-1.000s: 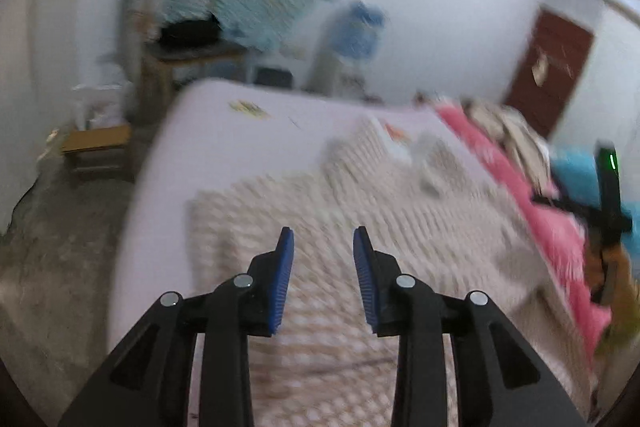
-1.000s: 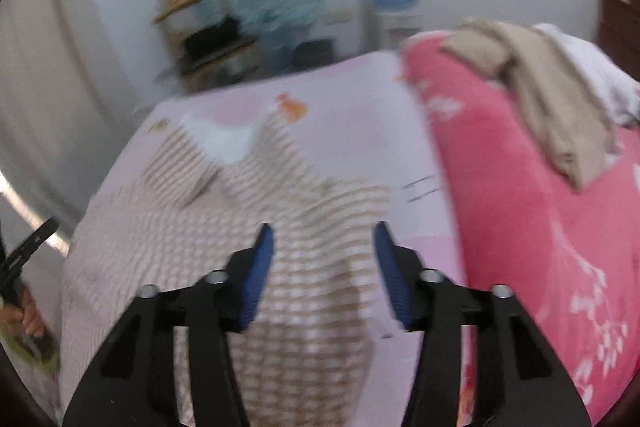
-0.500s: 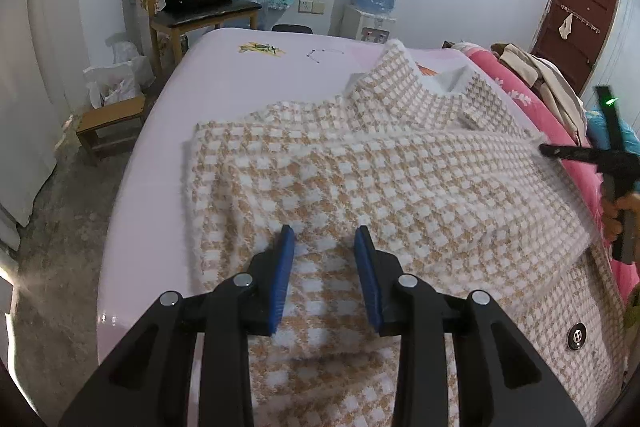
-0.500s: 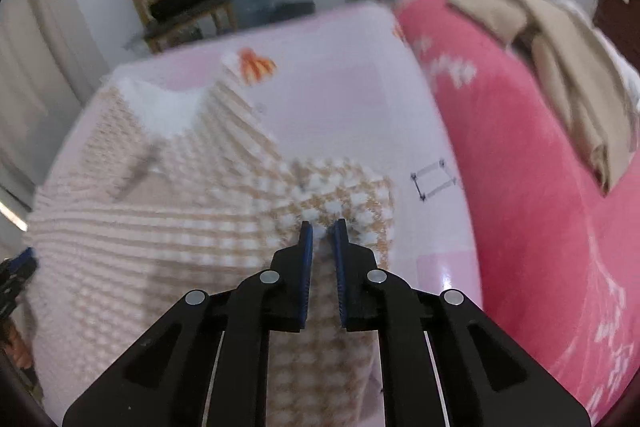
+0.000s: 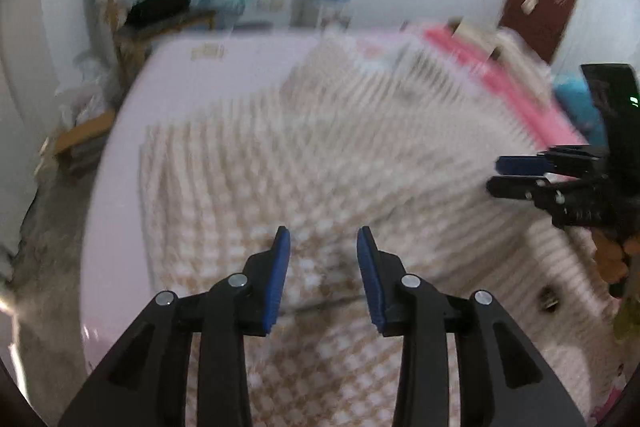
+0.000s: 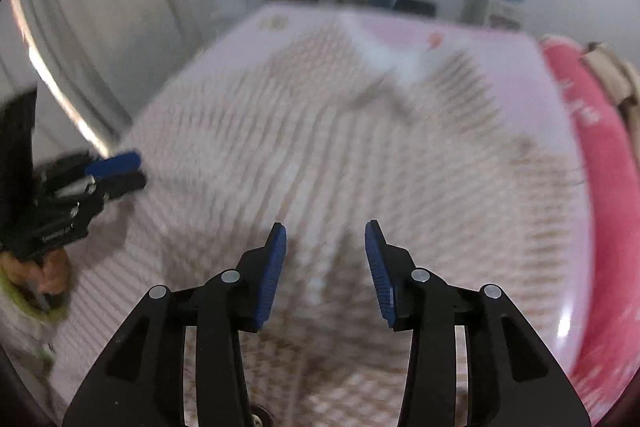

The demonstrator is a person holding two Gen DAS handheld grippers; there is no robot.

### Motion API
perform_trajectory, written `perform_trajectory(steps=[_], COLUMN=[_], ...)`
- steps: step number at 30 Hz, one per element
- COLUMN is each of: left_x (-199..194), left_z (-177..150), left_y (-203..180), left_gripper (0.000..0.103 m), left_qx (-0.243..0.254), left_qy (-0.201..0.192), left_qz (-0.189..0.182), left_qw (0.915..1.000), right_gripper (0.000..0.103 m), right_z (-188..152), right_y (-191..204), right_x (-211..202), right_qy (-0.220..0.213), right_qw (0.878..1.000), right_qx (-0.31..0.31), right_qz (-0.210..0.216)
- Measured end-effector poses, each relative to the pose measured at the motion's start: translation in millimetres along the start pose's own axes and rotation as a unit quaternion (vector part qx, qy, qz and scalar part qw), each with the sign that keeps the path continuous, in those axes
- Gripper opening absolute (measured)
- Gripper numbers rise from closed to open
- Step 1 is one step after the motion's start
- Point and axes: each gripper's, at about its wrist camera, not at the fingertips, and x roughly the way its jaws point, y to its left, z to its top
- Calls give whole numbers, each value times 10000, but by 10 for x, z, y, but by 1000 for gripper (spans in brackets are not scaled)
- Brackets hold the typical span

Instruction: Fold large clothes

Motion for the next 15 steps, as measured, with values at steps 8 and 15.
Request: perform_trajectory(steps=[8, 15], left_x=[-247, 84], left_z=[105, 106], left_y=[16, 180], left_gripper=[34, 35], left_qx=[-15, -199], left_qy=[-524, -36], left_qz=[-29, 300], left_qw=[9986, 9993], right_gripper=[41, 42], right_z=[241, 171], right_y=[287, 573], right_x=[-230, 122], right_qy=[-486, -260], right_qw=[9984, 9991], right_qx=[120, -328], right_qz=[246, -92])
